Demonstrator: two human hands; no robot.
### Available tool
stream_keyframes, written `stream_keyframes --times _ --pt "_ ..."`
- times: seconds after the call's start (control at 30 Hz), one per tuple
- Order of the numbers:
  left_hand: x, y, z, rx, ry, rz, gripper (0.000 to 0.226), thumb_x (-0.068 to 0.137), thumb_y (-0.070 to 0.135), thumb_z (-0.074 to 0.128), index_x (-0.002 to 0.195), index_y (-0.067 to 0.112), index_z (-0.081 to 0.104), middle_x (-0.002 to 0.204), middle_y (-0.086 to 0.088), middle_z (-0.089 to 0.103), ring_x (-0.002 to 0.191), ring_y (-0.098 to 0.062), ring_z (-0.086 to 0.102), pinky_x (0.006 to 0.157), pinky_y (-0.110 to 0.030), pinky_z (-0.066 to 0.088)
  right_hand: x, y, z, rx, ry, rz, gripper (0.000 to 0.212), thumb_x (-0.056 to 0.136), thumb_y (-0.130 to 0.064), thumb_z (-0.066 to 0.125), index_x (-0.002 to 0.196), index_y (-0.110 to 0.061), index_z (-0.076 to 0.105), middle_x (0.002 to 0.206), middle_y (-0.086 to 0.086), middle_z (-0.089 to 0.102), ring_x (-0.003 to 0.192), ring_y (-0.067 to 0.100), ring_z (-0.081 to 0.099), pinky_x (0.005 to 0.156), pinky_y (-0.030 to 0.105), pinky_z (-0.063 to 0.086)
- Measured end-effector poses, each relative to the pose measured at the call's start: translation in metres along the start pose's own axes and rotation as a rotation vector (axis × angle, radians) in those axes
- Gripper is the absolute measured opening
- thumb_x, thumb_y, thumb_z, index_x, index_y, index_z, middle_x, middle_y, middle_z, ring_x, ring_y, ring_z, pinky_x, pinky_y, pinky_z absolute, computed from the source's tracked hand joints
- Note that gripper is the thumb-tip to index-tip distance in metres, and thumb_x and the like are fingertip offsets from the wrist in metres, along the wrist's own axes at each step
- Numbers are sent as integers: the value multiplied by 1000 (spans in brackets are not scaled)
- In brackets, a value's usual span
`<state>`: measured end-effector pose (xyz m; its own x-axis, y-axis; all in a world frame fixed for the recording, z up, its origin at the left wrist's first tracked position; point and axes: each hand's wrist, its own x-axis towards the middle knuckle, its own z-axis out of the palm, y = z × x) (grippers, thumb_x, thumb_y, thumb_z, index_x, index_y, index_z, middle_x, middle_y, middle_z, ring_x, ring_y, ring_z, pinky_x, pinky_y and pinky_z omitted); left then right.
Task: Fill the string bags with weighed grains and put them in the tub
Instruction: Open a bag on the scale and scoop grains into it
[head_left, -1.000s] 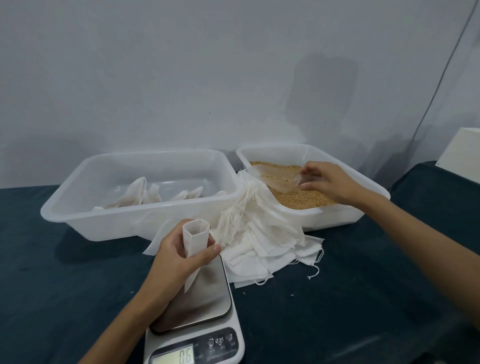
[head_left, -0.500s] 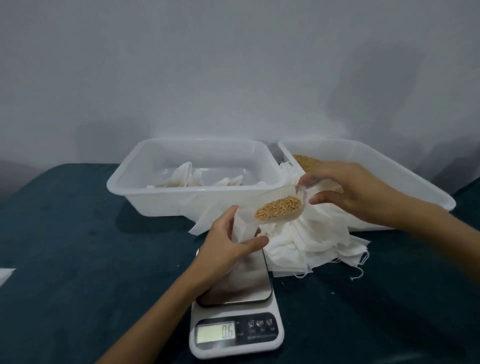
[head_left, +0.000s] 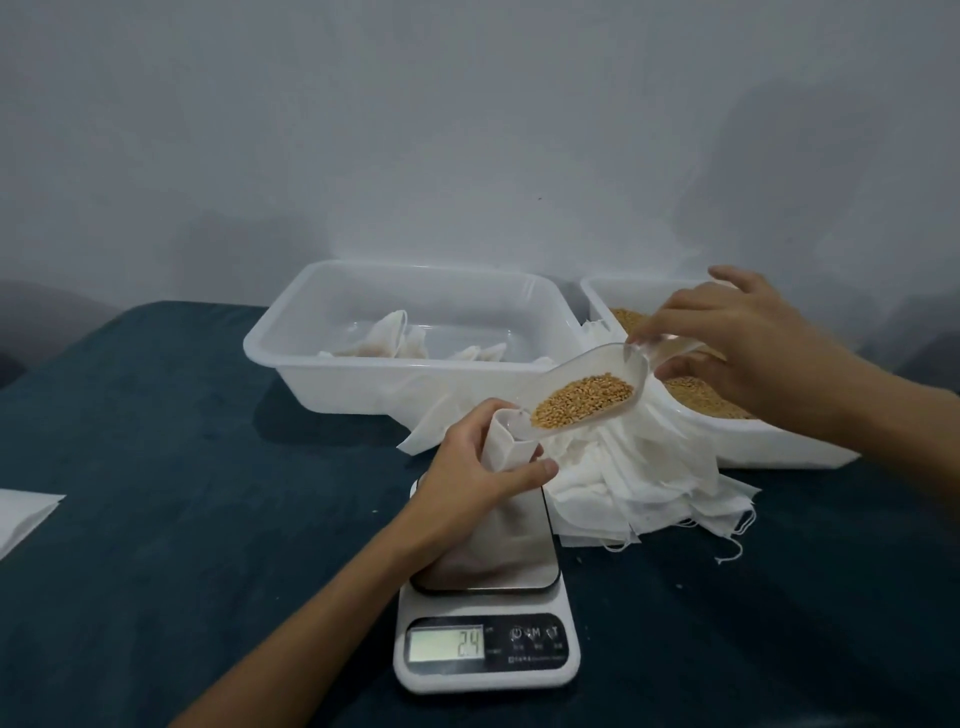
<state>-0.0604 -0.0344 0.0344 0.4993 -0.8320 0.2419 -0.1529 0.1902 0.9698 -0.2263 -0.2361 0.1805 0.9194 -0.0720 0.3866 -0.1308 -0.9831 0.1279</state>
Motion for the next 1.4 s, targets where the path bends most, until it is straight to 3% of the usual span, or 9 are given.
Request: stream_keyframes --times 0.17,0.3,0.53,0.73,1.0,1.17,1.4 --pt "-1 3 1 -31 -4 -15 38 85 14 85 118 17 65 109 -5 76 100 -17 72 93 -45 57 1 -4 0 -7 10 -50 29 84 -12 79 111 -21 74 102 -4 69 101 25 65 118 54 25" --pt "-1 4 2 -4 12 -20 38 84 16 85 116 16 64 108 -2 76 100 -18 71 94 -50 57 2 -7 0 -57 16 -83 28 84 -16 79 111 -23 74 102 -3 70 100 26 67 117 54 26" --pt "0 2 3 28 15 -31 37 86 15 86 115 20 63 105 2 77 96 -11 71 91 -38 59 4 -9 -2 -109 30 -108 28 83 -17 80 110 -22 74 103 -3 71 99 26 68 117 57 27" --pt "-2 3 4 23 16 -38 40 84 19 85 117 21 63 108 0 76 100 -15 71 97 -51 58 4 -12 -4 -144 47 -135 27 84 -17 79 110 -21 74 102 -2 71 99 26 67 117 57 27" --pt "-2 1 4 23 31 -15 44 77 28 86 115 28 63 113 7 77 101 -11 73 91 -34 60 4 -15 -3 -200 87 -163 28 82 -15 82 109 -21 75 99 -1 70 94 27 67 116 57 28" --pt "-1 2 4 42 40 0 38 77 28 86 106 42 65 112 11 77 101 -8 73 88 -27 59 6 -16 -3 -213 104 -180 30 80 -13 83 108 -20 75 97 0 70 92 27 68 114 58 29" --pt "-2 2 4 33 52 -28 47 77 26 87 118 27 65 114 6 76 101 -16 74 94 -46 61 6 -17 -3 -235 117 -184 31 80 -12 84 109 -19 75 97 1 70 92 29 67 115 59 29"
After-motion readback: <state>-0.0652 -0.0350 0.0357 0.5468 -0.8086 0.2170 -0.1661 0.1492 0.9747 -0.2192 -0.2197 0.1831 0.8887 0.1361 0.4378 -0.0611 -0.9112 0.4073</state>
